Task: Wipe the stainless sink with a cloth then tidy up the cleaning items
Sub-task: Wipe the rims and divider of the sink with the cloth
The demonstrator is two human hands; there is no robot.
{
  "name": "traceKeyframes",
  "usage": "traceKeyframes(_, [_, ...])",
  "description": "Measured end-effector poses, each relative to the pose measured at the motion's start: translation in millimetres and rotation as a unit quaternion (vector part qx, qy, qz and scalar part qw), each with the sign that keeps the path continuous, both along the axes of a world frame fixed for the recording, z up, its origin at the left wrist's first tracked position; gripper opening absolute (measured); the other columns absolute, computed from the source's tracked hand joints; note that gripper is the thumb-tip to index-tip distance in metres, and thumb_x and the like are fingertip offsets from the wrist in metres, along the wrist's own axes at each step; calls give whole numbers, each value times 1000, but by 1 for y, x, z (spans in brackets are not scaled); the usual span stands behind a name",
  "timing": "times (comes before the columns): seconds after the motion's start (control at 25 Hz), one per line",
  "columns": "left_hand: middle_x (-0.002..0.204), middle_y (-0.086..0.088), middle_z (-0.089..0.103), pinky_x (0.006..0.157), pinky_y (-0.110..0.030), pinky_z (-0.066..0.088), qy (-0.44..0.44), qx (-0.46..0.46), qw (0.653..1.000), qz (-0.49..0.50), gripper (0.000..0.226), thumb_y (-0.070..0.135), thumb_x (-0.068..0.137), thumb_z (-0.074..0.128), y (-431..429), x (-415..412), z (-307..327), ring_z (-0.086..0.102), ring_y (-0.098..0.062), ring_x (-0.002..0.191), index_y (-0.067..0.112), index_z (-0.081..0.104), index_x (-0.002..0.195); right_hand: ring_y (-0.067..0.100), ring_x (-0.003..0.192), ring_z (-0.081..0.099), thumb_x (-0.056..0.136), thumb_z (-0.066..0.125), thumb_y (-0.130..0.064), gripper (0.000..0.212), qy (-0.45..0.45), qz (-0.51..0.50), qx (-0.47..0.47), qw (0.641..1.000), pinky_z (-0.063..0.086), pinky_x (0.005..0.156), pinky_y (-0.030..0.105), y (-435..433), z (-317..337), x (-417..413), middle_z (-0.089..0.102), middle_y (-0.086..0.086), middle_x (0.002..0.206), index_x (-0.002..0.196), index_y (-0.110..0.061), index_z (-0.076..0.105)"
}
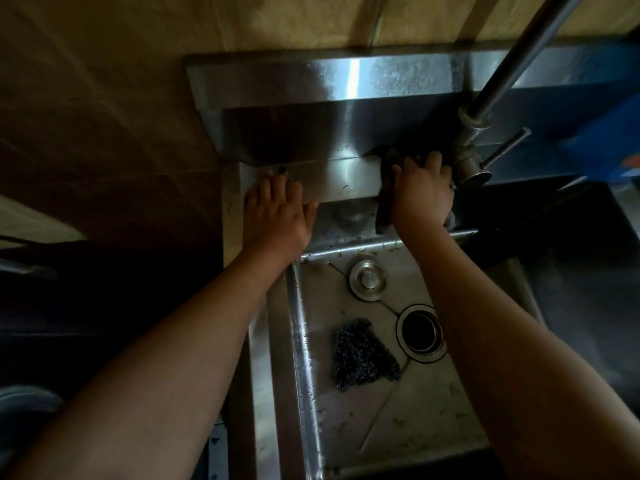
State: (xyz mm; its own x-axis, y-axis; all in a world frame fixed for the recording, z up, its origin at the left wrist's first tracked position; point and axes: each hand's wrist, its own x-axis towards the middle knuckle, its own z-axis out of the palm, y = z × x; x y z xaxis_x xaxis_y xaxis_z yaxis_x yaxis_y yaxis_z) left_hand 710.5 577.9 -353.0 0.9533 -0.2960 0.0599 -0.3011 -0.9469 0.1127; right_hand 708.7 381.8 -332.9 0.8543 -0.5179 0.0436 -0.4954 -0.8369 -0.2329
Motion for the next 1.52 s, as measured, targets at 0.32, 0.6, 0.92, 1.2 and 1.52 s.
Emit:
traceKeyframes(0.32, [126, -20, 45, 99, -44, 28, 11, 14, 1000, 2, 45, 40, 91, 34, -1, 1, 2, 40, -35, 117, 7, 44, 120, 33, 110, 39, 91, 51, -32, 31, -55, 168, 101, 979, 41, 81, 39, 68, -1, -10, 41, 11, 128, 118, -21, 59])
traceKeyframes(0.6, [119, -21, 50, 92, -43, 32, -6, -29, 999, 17, 38, 35, 93, 35, -1, 1, 1, 45, -35, 110, 6, 50, 112, 39, 116, 37, 90, 52, -31, 34, 14, 39, 45, 998, 41, 86, 45, 4, 11, 11, 38, 16, 131, 117, -11, 53])
traceKeyframes(0.92, [118, -19, 50, 92, -43, 31, -3, -53, 997, 48, 34, 33, 95, 34, -3, 6, 1, 44, -34, 110, 7, 48, 113, 32, 112, 40, 91, 49, -32, 32, -45, 52, 89, 994, 41, 80, 38, 53, -4, -18, 39, 11, 127, 116, -13, 55])
traceKeyframes(1.2, [117, -17, 50, 92, -42, 31, -7, -67, 995, 76, 29, 31, 94, 39, -7, 9, -2, 44, -34, 110, 11, 49, 112, 35, 113, 42, 92, 48, -34, 32, -15, 67, 46, 997, 41, 74, 39, 35, 1, 8, 39, 12, 129, 114, -12, 55])
traceKeyframes(1.52, [117, -16, 50, 92, -41, 32, -13, -68, 994, 81, 27, 30, 92, 43, -8, 10, -5, 44, -34, 110, 12, 50, 112, 33, 107, 45, 91, 50, -31, 32, -52, 66, 105, 991, 43, 81, 40, 57, 0, -21, 41, 12, 125, 114, -10, 56])
